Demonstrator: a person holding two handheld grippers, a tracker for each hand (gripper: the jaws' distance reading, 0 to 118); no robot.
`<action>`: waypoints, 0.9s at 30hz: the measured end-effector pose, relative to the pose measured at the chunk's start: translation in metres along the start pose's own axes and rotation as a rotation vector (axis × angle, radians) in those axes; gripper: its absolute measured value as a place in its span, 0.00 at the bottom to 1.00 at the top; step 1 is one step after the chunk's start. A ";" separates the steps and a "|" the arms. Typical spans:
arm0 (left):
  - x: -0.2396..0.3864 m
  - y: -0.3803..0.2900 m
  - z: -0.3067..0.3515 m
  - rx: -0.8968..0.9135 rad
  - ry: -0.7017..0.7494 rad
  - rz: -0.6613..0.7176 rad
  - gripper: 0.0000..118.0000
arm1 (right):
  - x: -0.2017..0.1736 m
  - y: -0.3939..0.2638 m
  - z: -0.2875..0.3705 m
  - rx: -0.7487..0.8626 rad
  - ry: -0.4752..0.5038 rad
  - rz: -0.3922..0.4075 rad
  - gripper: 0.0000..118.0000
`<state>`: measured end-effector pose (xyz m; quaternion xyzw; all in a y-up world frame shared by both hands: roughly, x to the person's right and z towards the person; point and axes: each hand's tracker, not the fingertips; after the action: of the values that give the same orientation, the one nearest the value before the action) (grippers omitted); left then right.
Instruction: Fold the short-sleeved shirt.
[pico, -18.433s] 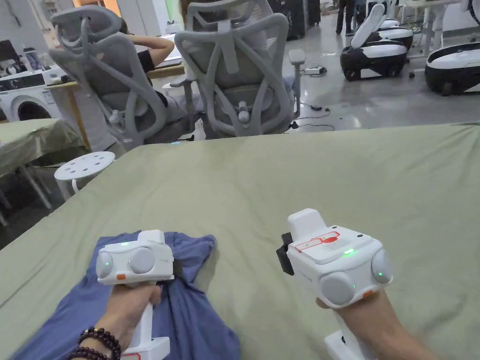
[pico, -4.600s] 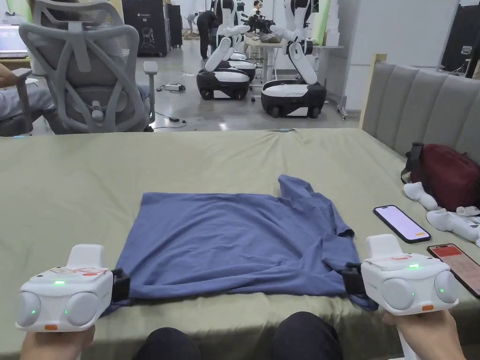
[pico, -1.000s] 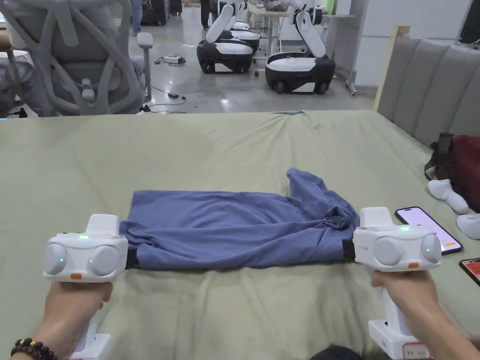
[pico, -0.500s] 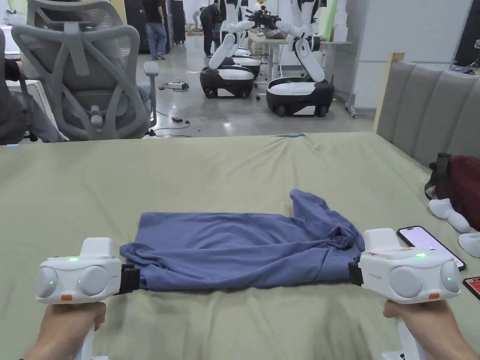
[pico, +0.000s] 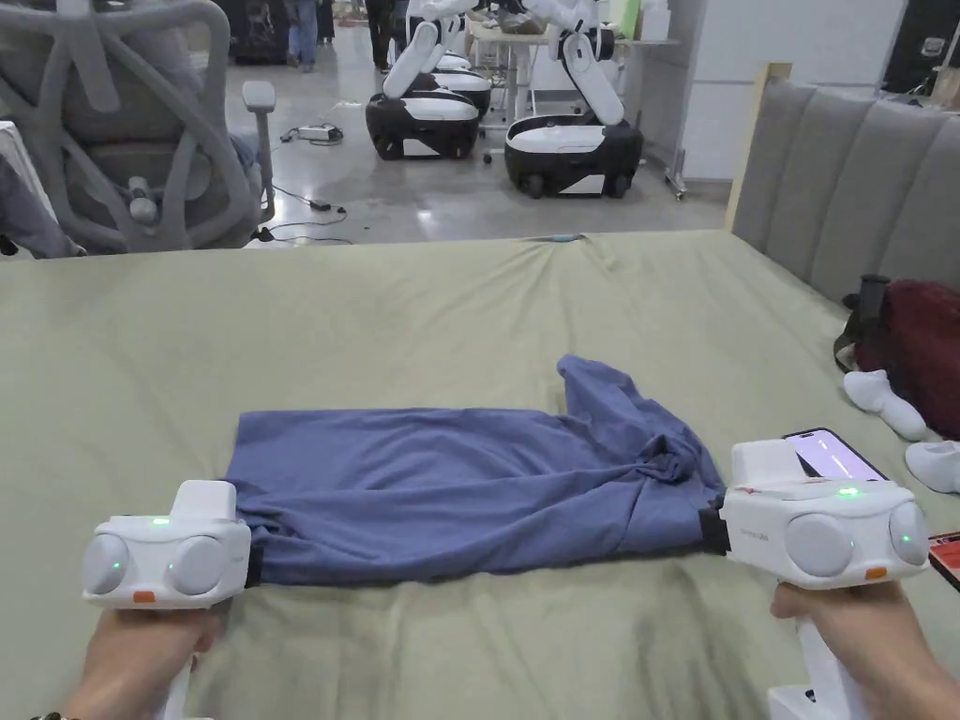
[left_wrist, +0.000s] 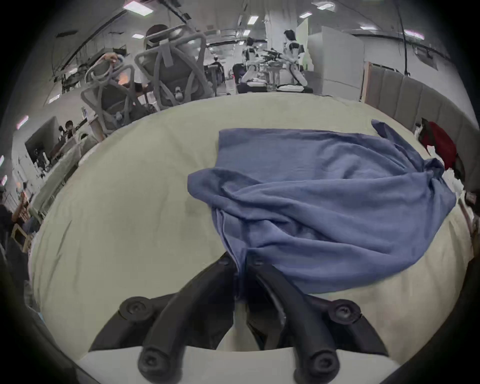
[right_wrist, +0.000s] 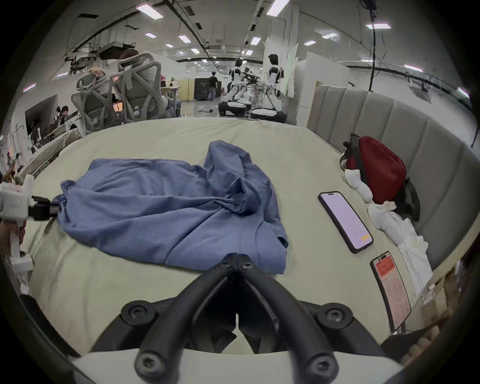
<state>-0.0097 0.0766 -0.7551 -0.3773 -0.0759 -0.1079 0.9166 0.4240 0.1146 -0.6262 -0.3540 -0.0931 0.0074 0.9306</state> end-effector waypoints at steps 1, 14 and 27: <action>0.003 0.000 -0.001 -0.009 -0.002 -0.024 0.04 | 0.004 0.001 -0.001 0.005 -0.001 -0.022 0.24; -0.009 0.005 0.007 0.011 -0.038 0.054 0.04 | 0.021 0.007 -0.091 -0.166 0.046 -0.094 0.80; -0.017 -0.010 0.047 0.049 -0.025 0.021 0.04 | 0.011 0.001 -0.037 -0.124 0.060 -0.061 0.21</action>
<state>-0.0315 0.1053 -0.7186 -0.3569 -0.0858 -0.0915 0.9257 0.4415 0.0919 -0.6521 -0.4078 -0.0762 -0.0375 0.9091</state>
